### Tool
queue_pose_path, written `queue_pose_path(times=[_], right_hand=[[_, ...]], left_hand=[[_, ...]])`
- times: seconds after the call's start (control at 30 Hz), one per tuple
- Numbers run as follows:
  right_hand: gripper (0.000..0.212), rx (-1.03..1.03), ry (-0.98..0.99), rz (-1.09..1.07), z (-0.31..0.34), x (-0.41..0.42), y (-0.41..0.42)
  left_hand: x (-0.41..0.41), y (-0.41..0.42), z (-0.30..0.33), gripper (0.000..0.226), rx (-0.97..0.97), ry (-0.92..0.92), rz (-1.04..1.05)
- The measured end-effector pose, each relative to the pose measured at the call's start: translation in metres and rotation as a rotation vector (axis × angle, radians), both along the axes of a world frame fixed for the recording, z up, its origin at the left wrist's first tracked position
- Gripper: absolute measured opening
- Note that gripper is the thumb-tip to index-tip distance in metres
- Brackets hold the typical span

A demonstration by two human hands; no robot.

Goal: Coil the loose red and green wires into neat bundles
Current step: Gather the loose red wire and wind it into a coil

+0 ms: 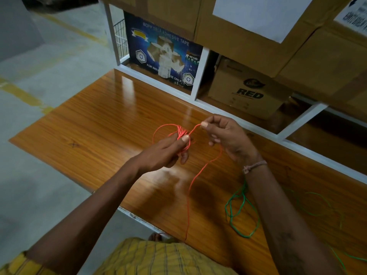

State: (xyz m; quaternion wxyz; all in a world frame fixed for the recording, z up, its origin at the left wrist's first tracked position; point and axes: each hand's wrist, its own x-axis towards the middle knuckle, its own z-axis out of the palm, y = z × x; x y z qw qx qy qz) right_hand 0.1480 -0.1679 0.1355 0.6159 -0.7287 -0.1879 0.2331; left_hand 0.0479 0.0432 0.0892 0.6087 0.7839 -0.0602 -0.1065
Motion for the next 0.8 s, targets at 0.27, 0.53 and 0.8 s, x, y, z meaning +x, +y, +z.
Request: queue_pose_path(times=[0.27,0.53,0.8], right_hand=[[0.024,-0.041,-0.105,-0.241,-0.040,0.020,0.003],[0.033,0.210,0.333,-0.165,-0.095,-0.015,0.021],[0.046,0.241,0.645,0.037,-0.111,-0.064,0.027]], left_hand=[[-0.003,0.003,0.009,0.053,-0.366,0.114,-0.097],[0.012,-0.003,0.014,0.070,-0.890,0.185,-0.163],[0.026,-0.003,0.016,0.076,-0.981,0.016,0.077]])
